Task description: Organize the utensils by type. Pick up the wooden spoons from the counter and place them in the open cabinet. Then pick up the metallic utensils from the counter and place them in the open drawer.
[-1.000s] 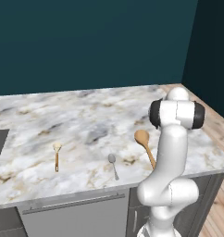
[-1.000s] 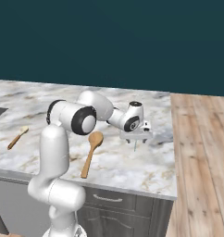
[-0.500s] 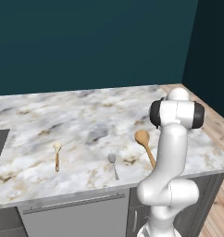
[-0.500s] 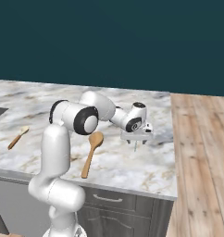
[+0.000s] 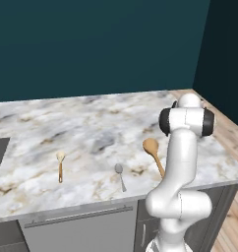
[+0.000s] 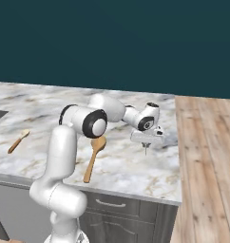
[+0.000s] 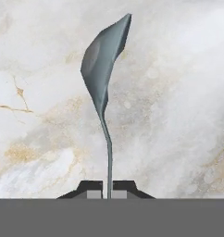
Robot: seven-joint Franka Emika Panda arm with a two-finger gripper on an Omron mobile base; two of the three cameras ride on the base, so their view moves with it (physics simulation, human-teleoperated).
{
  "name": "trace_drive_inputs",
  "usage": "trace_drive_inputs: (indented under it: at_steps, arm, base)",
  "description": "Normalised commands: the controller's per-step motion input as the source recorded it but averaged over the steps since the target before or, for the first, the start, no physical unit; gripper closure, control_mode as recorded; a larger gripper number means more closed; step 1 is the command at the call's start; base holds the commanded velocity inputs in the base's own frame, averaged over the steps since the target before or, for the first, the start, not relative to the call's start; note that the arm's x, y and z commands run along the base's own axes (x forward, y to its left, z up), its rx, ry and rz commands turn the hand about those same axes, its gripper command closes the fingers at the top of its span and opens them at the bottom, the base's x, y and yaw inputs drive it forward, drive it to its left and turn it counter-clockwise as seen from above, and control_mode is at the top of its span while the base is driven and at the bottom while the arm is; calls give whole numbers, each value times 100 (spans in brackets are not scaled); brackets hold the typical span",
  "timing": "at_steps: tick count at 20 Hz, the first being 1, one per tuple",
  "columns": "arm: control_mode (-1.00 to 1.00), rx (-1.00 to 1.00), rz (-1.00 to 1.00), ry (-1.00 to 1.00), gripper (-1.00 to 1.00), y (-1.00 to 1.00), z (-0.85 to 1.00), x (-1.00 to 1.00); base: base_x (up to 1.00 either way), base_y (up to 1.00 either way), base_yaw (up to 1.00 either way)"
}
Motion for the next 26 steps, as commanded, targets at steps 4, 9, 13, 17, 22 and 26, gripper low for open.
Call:
trace_drive_inputs:
  at_steps: [4, 9, 13, 17, 22, 26]
  arm:
    - [-100, -1, -5, 13, 100, 55, -54, -1]
    - [-100, 1, -3, 2, 100, 43, -4, -41]
    - [-100, 4, 0, 5, 100, 27, 14, -28]
    - [-100, 0, -5, 0, 100, 0, 68, -22]
    - [-100, -2, -10, -3, 100, 1, 100, -48]
    - [-100, -4, -14, -4, 100, 37, 89, -100]
  base:
    - [0, 0, 0]
    - [0, 0, 0]
    - [0, 0, 0]
    - [0, 0, 0]
    - [0, 0, 0]
    - [0, 0, 0]
